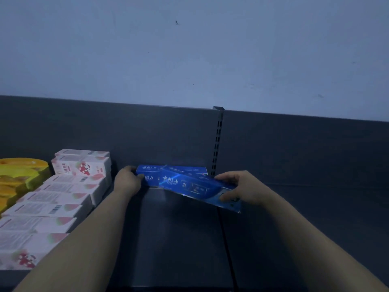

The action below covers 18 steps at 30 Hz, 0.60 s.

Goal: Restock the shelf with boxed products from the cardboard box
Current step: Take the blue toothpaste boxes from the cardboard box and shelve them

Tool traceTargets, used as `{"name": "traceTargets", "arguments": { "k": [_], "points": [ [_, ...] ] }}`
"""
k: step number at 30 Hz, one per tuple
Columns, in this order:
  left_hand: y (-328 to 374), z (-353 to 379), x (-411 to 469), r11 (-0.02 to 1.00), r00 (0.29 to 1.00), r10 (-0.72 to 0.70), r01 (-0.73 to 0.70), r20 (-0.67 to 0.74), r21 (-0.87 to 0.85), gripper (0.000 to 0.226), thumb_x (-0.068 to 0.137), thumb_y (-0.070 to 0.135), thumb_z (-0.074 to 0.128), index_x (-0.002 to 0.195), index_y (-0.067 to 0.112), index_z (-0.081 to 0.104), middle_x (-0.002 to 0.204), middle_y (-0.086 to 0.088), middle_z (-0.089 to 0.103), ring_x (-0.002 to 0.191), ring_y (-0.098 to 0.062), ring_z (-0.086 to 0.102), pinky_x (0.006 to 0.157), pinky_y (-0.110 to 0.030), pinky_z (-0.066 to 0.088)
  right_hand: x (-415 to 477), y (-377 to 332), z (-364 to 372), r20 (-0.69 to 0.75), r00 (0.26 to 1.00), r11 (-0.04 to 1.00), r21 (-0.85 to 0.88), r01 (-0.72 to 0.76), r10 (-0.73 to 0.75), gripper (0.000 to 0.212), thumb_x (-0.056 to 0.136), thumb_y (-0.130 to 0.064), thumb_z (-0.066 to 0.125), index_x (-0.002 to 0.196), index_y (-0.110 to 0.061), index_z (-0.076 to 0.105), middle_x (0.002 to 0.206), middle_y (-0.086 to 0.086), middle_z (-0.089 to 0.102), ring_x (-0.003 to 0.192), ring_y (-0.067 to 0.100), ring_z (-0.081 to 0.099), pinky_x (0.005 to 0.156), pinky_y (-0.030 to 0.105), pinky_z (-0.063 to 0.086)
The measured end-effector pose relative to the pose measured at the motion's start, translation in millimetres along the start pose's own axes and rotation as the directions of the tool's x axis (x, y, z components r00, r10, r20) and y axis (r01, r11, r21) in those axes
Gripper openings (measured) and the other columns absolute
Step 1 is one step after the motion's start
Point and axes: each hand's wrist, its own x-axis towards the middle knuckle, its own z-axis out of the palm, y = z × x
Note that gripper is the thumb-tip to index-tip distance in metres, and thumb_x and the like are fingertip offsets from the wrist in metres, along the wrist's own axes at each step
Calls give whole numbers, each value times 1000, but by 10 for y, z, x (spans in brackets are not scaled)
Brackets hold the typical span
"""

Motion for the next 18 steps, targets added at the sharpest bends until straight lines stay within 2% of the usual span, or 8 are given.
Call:
{"name": "traceTargets", "arguments": {
  "k": [3, 5, 7, 9, 11, 14, 18],
  "points": [
    [13, -60, 20, 998, 1000, 7, -9, -29, -69, 18, 94, 11, 53, 101, 0, 64, 106, -21, 64, 97, -30, 59, 83, -32, 41, 155, -37, 137, -3, 1000, 996, -86, 17, -17, 58, 67, 1, 81, 118, -23, 66, 112, -4, 67, 99, 13, 65, 85, 21, 52],
    [18, -91, 20, 994, 999, -9, 4, -45, -111, 17, 93, 11, 49, 90, 1, 62, 100, -24, 65, 86, -30, 58, 75, -32, 40, 272, -56, 238, -23, 999, 990, -137, 19, -22, 57, 66, 0, 80, 116, -25, 67, 114, -4, 66, 99, 17, 66, 85, 28, 55],
    [27, -128, 5, 986, 998, -31, 21, -61, -162, 24, 93, 14, 49, 105, -1, 63, 110, -20, 66, 99, -32, 61, 83, -33, 44, 384, -56, 345, -48, 999, 985, -170, 13, -21, 55, 67, -2, 80, 114, -26, 66, 117, -2, 62, 103, 21, 64, 86, 28, 52],
    [48, -170, -44, 977, 996, -51, 34, -74, -212, 31, 93, 14, 52, 121, 3, 60, 123, -13, 62, 112, -29, 57, 94, -32, 42, 475, -31, 458, -110, 993, 972, -235, 14, -41, 54, 69, -8, 81, 116, -30, 65, 119, 2, 49, 112, 18, 50, 94, 23, 42],
    [57, -206, -108, 970, 996, -45, 24, -82, -240, 35, 93, 13, 53, 126, 4, 57, 129, -10, 59, 117, -26, 55, 98, -31, 39, 495, -30, 553, -174, 982, 958, -287, 18, -71, 53, 72, -11, 80, 118, -32, 65, 113, 1, 36, 113, 17, 35, 101, 20, 30],
    [51, -266, -226, 963, 996, -38, 15, -81, -268, 36, 93, 13, 52, 129, 6, 55, 131, -8, 58, 117, -22, 54, 93, -25, 36, 487, -43, 660, -233, 970, 965, -263, 10, -74, 53, 73, -9, 77, 120, -29, 64, 111, 1, 31, 113, 20, 34, 97, 15, 26],
    [69, -317, -450, 960, 998, -3, -14, -60, -281, 36, 95, 13, 50, 130, 6, 54, 131, -6, 57, 104, -13, 51, 87, -21, 33, 465, -73, 774, -336, 940, 986, -170, 4, -61, 53, 69, -9, 78, 114, -21, 55, 112, 0, 29, 116, 23, 40, 100, 22, 34]
  ]
}}
